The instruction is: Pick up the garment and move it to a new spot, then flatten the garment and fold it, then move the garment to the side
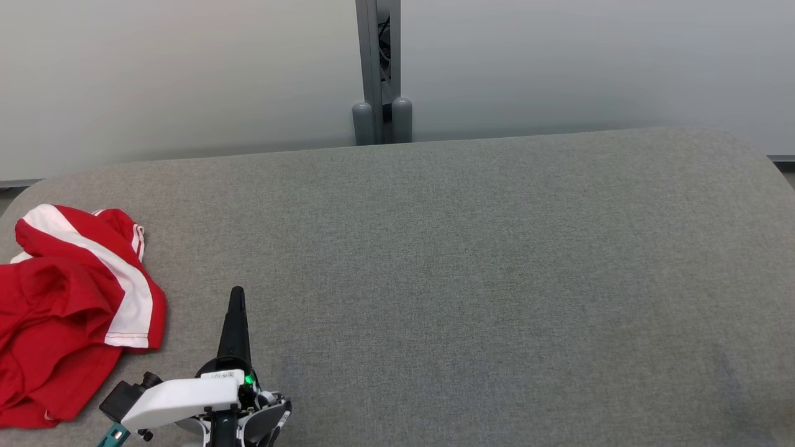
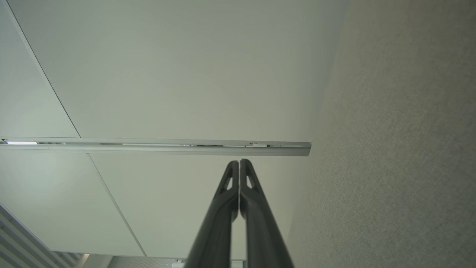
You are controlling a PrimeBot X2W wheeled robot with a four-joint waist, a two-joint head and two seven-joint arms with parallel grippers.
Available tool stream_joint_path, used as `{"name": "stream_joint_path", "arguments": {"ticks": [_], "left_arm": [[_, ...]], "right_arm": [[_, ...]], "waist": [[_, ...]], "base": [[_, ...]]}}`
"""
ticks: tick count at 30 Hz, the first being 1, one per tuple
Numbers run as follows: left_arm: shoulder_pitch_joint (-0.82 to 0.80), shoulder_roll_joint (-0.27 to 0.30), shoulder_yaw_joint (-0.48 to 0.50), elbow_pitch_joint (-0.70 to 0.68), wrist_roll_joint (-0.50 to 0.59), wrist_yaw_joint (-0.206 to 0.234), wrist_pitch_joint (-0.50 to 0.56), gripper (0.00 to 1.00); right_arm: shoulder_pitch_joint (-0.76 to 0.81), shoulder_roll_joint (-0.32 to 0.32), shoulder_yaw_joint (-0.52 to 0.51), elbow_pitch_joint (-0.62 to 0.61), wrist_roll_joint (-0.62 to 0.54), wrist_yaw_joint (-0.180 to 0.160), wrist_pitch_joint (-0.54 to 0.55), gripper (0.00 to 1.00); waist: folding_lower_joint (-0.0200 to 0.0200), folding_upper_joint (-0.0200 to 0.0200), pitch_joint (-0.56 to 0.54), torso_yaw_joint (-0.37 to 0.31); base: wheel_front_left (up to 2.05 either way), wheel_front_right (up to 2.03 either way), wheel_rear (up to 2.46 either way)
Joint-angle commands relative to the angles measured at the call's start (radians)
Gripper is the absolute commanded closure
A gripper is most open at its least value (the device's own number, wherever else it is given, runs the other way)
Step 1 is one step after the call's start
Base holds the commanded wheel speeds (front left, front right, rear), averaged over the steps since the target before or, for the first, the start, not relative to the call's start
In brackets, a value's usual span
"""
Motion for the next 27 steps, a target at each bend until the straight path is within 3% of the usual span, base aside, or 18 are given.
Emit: {"name": "stream_joint_path", "arguments": {"ticks": [1, 9, 10, 27], "left_arm": [[-0.019, 0.003, 0.003, -0.002, -0.002, -0.003, -0.001, 1.0], [-0.019, 0.003, 0.003, -0.002, -0.002, -0.003, -0.001, 1.0], [0.002, 0.0, 0.0, 0.002, 0.0, 0.0, 0.0, 0.0], [-0.043, 0.008, 0.035, -0.006, 0.058, 0.0, 0.0, 0.0]], "right_arm": [[-0.001, -0.009, 0.001, 0.004, 0.005, 0.001, 0.002, 1.0], [-0.001, -0.009, 0.001, 0.004, 0.005, 0.001, 0.002, 1.0], [0.001, 0.003, -0.001, 0.0, -0.001, 0.0, -0.001, 0.0], [0.028, 0.031, 0.136, -0.094, -0.11, 0.0, -0.204, 0.0]], "waist": [[0.0, 0.0, 0.0, 0.0], [0.0, 0.0, 0.0, 0.0], [0.0, 0.0, 0.0, 0.0], [0.0, 0.0, -0.003, 0.0]], "base": [[0.0, 0.0, 0.0], [0.0, 0.0, 0.0], [0.0, 0.0, 0.0], [0.0, 0.0, 0.0]]}}
